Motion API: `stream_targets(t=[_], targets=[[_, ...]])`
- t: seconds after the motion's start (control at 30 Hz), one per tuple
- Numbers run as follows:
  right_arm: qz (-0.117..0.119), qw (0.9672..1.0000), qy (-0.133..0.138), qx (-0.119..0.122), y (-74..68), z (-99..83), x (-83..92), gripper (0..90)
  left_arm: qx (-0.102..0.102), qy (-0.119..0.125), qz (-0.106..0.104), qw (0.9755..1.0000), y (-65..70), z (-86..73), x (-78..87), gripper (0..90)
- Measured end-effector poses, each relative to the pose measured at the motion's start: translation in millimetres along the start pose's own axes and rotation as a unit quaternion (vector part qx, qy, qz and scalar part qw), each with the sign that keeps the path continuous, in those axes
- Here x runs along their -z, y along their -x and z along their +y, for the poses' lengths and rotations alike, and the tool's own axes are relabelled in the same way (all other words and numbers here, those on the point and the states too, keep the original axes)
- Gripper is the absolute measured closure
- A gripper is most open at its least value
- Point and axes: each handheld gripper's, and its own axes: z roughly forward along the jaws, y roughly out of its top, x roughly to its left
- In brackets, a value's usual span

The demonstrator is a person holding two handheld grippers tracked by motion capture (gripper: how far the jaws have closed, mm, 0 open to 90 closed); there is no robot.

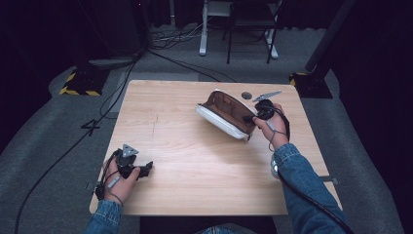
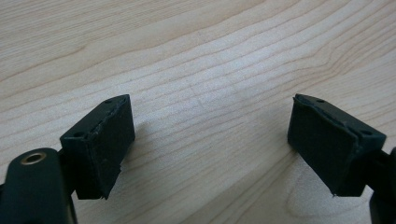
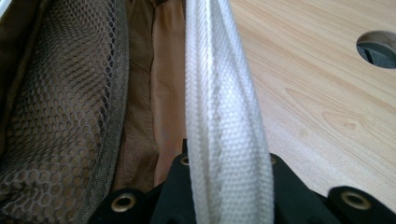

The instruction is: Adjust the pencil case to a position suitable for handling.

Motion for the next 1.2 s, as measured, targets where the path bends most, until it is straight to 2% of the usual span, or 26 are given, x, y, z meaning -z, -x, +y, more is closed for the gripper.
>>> stream_targets(t=[0.2,0.37,0.53,0.8,1.2], targets=[[0.011,0.9998,0.009,0.012,-12.5,1.8,14.9,87.0,0.000,0.000,0.000,1.0000,0.0,0.0,0.0,15.0],[0.033,0.9993,0.009,0.015,-22.2,0.6,24.0,87.0,0.000,0.000,0.000,1.0000,0.0,0.0,0.0,15.0],[0.045,0.9986,0.009,0.028,-34.8,-3.6,32.7,87.0,0.000,0.000,0.000,1.0000,0.0,0.0,0.0,15.0],[0.064,0.9973,0.008,0.035,-53.4,-12.5,45.8,87.1,-0.002,-0.002,0.000,1.0000,0.1,1.2,-0.9,14.7],[0.101,0.9930,0.009,0.060,-84.7,-30.7,60.2,87.0,-0.001,-0.002,-0.001,1.0000,0.2,1.3,-1.1,14.7]])
